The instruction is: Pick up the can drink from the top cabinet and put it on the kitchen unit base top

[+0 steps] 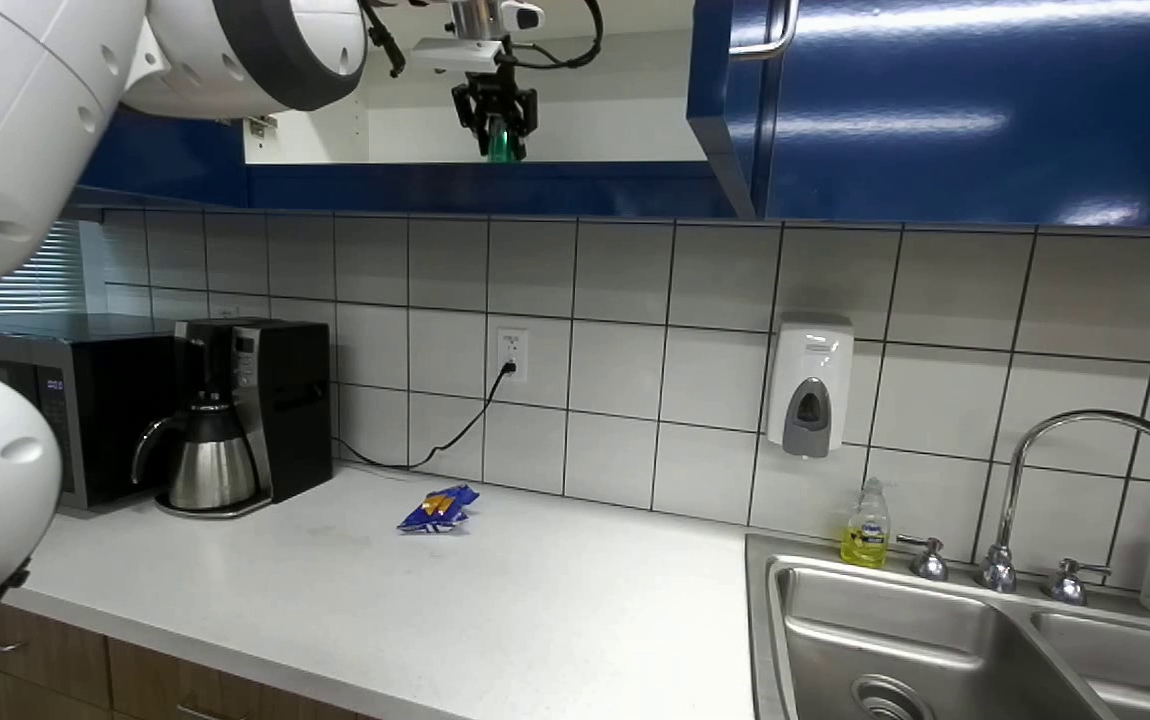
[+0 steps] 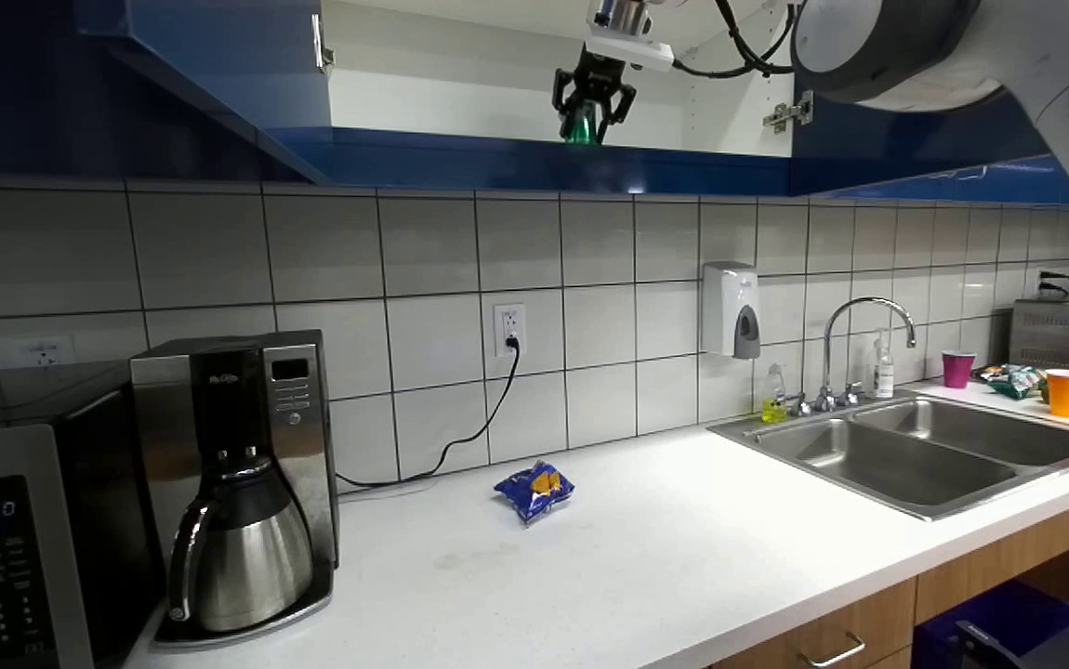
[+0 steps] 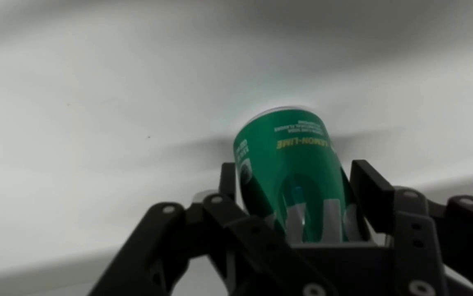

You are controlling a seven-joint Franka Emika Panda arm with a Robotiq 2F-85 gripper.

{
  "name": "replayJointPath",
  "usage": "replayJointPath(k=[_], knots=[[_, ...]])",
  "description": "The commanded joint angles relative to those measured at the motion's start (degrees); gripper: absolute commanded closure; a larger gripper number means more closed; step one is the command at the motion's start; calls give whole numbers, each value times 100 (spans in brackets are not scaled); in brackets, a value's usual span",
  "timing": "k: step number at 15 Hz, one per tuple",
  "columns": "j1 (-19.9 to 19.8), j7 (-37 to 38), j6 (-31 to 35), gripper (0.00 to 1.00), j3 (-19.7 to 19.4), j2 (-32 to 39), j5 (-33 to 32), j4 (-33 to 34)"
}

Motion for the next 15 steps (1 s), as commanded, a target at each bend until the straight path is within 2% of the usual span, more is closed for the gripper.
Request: replayJointPath(k=[1, 2, 15], knots=[[77, 152, -39, 58, -54, 183, -113, 311], [79, 149, -43, 61, -54, 197, -110, 330], [-20, 52, -369, 61, -136, -45, -43, 291]])
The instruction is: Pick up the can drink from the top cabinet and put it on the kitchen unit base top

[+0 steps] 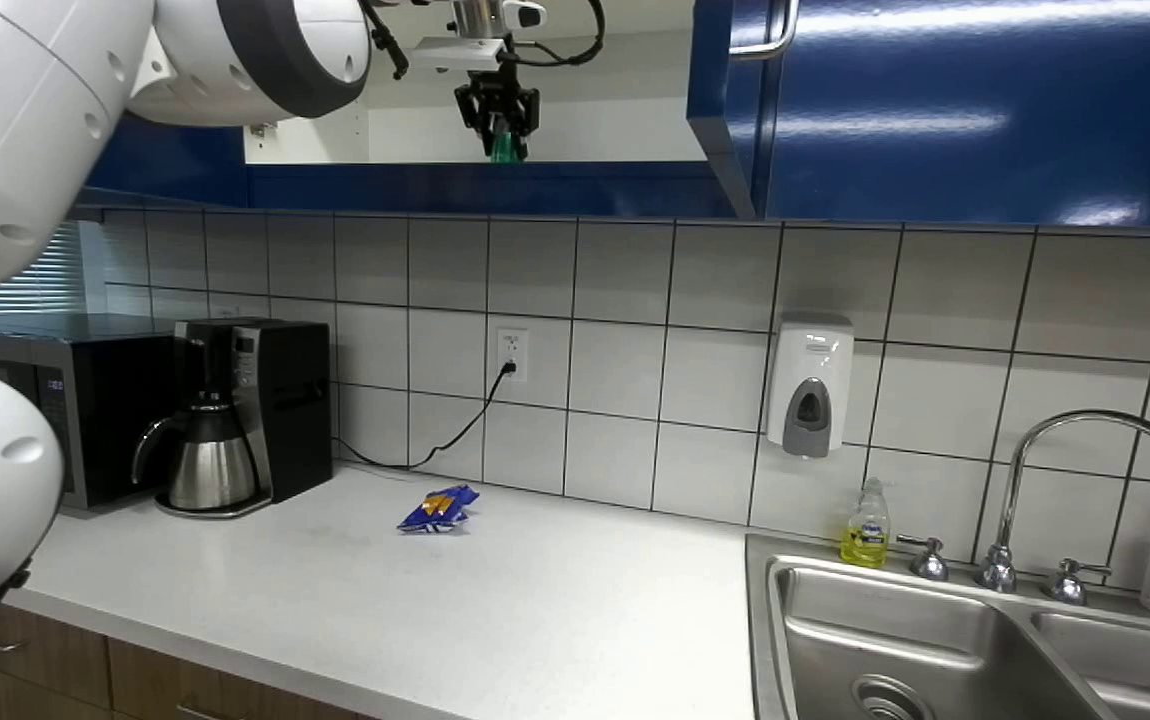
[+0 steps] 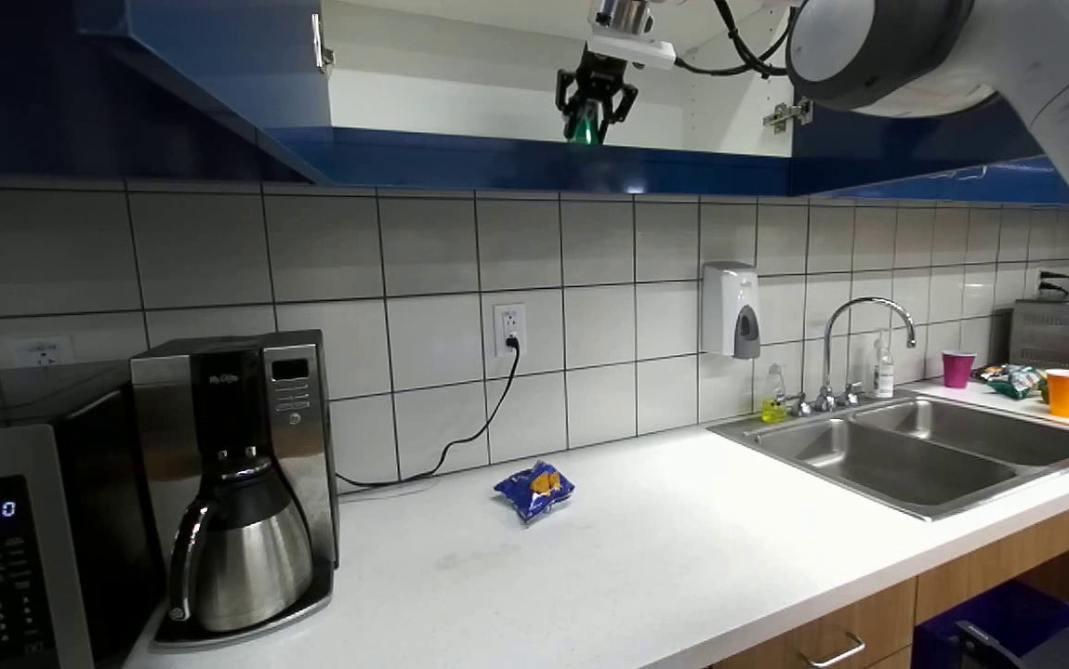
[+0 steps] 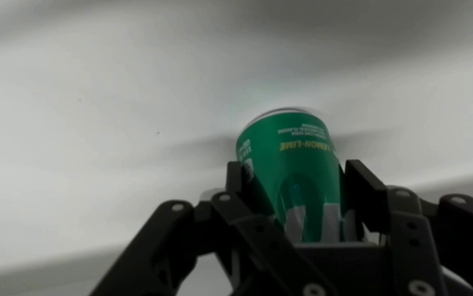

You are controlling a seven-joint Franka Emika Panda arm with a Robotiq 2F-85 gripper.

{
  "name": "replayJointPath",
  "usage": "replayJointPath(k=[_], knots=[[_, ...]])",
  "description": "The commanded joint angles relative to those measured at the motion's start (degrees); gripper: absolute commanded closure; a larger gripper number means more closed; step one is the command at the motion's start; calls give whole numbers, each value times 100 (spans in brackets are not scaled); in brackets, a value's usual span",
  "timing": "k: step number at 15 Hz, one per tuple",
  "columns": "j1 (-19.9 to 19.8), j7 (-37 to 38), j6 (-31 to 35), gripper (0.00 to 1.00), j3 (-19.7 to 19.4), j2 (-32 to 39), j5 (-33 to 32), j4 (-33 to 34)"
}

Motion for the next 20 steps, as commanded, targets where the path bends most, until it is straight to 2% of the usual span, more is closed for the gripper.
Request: replayJointPath(k=[1, 12, 20], knots=[[-48, 29, -300, 61, -64, -186, -15, 84], [-171, -115, -824, 61, -94, -840, 108, -135], [-205, -161, -1349, 61, -102, -1447, 178, -670]])
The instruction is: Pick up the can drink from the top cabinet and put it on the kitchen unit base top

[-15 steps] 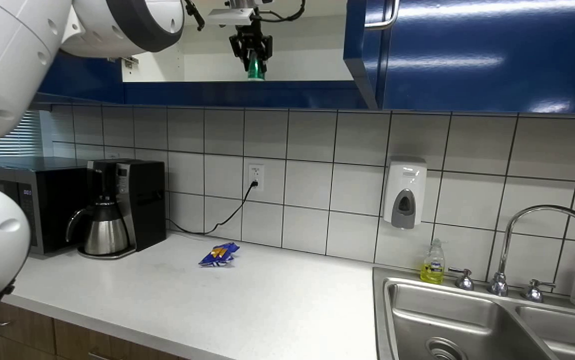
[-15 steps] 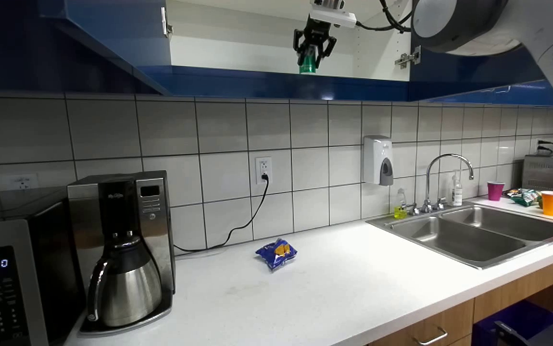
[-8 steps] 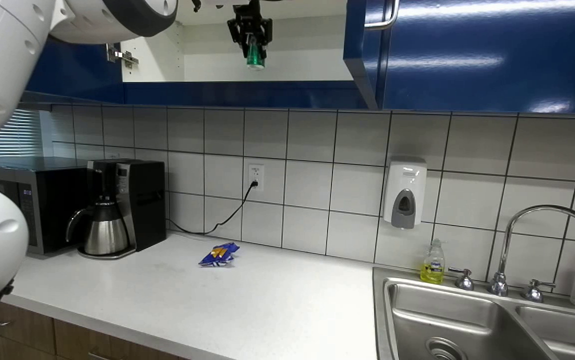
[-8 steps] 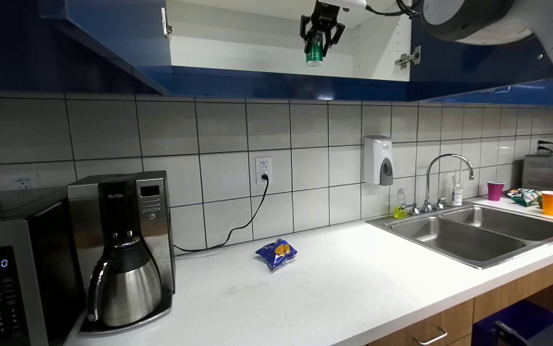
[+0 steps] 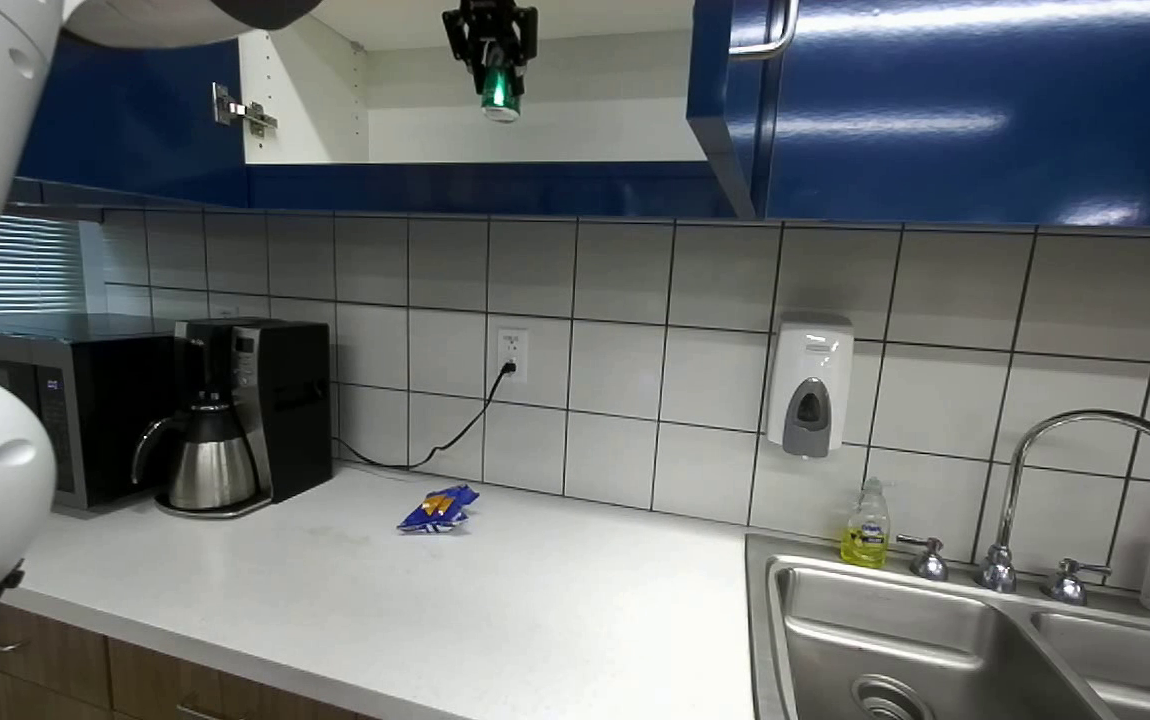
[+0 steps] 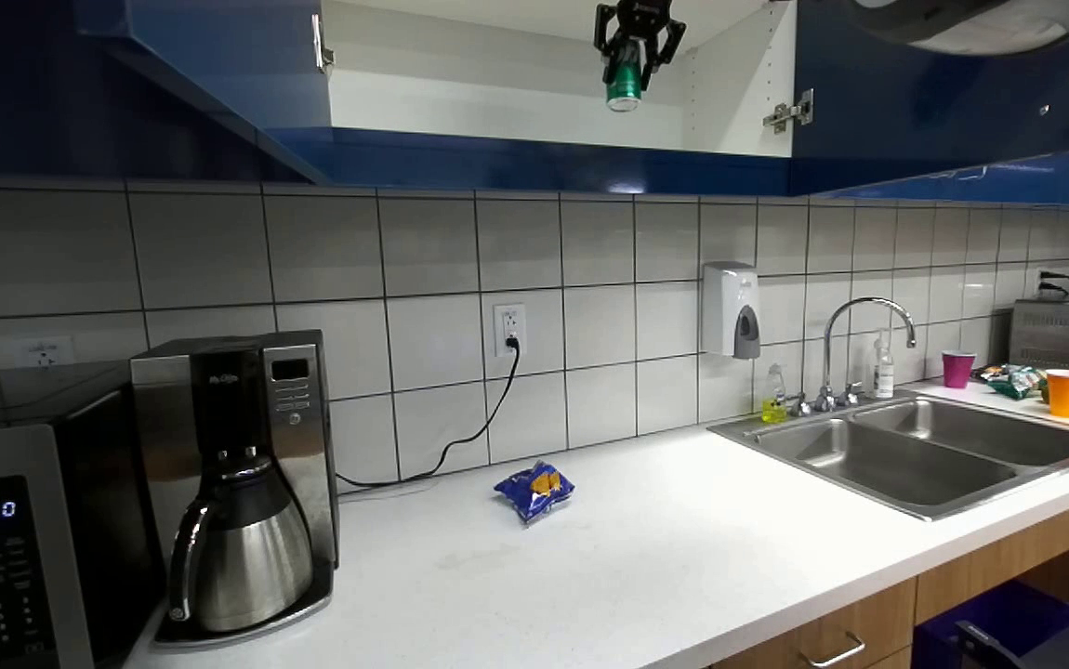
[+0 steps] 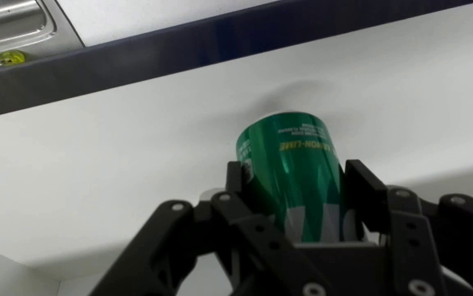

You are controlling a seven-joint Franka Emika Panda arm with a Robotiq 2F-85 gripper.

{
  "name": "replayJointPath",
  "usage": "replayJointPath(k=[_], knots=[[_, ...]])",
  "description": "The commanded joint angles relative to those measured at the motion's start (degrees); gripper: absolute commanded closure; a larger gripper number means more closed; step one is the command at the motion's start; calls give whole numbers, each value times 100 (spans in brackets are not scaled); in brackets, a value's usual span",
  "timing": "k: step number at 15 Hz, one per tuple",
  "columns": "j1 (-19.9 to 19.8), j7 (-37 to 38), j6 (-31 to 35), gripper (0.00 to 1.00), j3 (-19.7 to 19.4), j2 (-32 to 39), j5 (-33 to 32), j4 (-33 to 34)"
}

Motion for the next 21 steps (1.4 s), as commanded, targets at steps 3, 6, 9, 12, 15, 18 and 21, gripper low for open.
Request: replayJointPath(k=[3, 6, 9, 12, 15, 18, 21], knots=[[-79, -144, -126, 61, 3, -729, 98, -863], [-101, -159, -67, 61, -9, -1092, 101, -1408], [-86, -206, 46, 61, -27, -1520, 57, -2112], [-69, -279, 139, 61, -50, -1954, 46, -2834], [-55, -333, 192, 61, -54, -2406, 53, -3595], [-51, -396, 232, 61, -58, -2811, 65, -4284], [-48, -434, 310, 61, -62, -3156, 51, -4881]])
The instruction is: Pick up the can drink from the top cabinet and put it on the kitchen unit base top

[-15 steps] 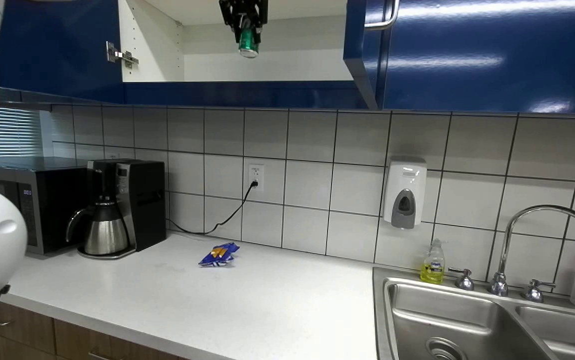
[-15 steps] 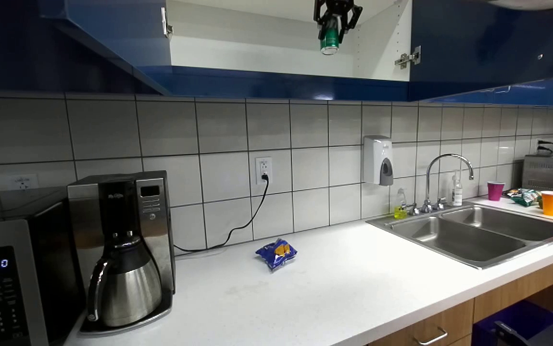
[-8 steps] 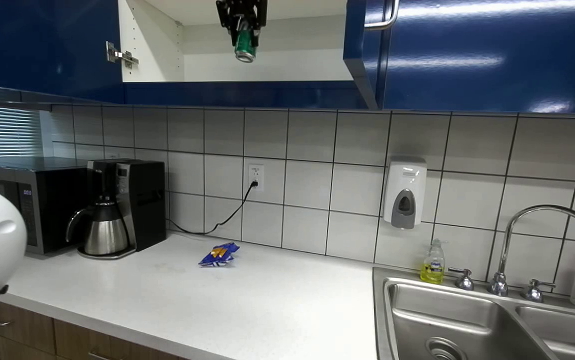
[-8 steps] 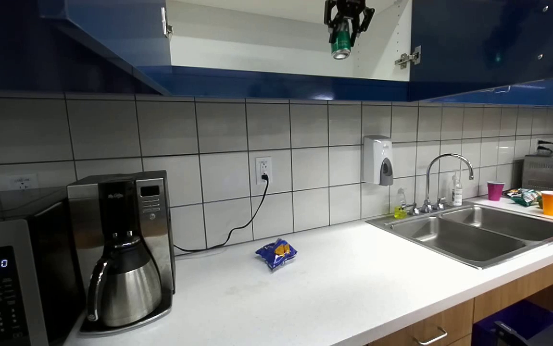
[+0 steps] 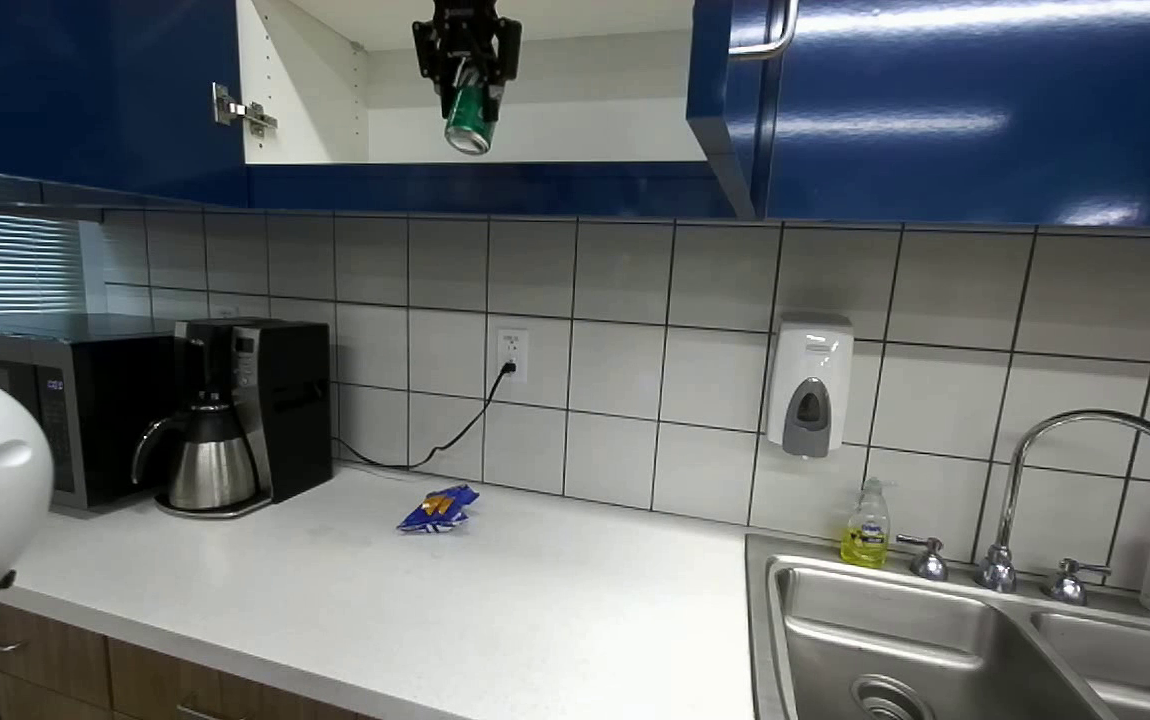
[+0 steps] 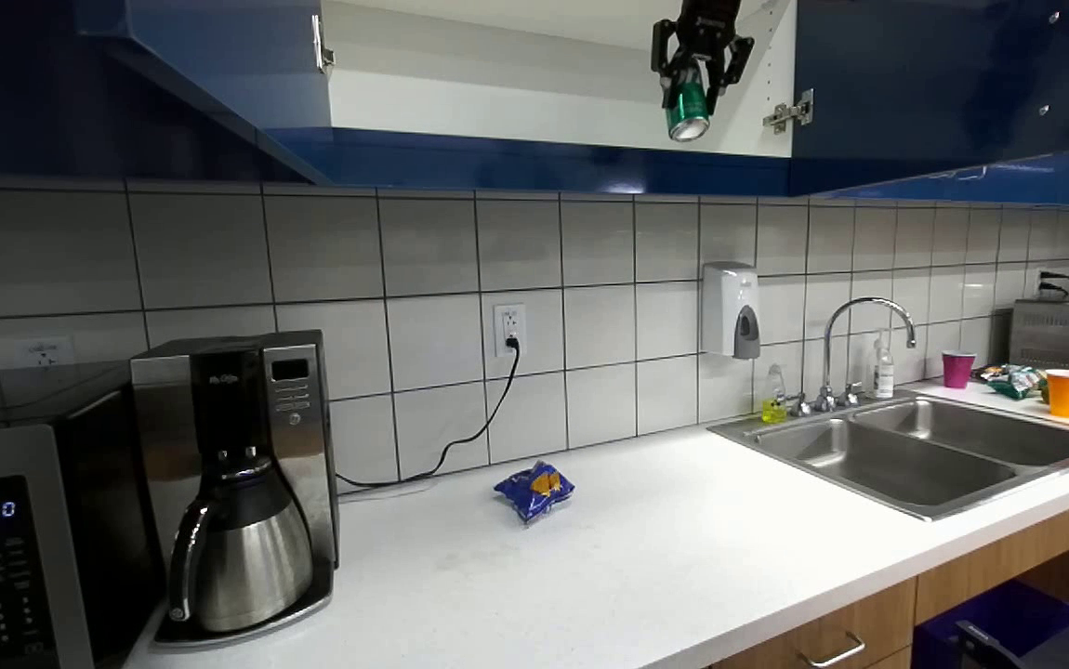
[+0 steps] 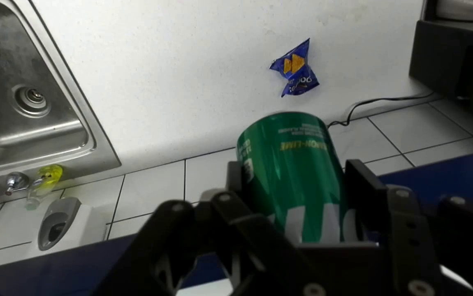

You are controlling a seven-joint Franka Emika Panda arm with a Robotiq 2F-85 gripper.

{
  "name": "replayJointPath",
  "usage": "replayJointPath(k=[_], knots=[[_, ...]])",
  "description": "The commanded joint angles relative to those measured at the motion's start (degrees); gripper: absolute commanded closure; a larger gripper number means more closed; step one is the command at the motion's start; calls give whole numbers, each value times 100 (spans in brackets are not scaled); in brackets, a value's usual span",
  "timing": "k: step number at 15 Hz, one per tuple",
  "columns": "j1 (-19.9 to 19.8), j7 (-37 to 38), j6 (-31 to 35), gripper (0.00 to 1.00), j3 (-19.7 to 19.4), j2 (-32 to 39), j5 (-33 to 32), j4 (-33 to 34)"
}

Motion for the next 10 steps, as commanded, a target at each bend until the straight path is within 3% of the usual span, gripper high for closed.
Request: replayJointPath(k=[1, 10], knots=[[4, -178, 278, 61, -11, -641, 48, -937], [-167, -365, 473, 61, 74, -1223, 57, -2160]])
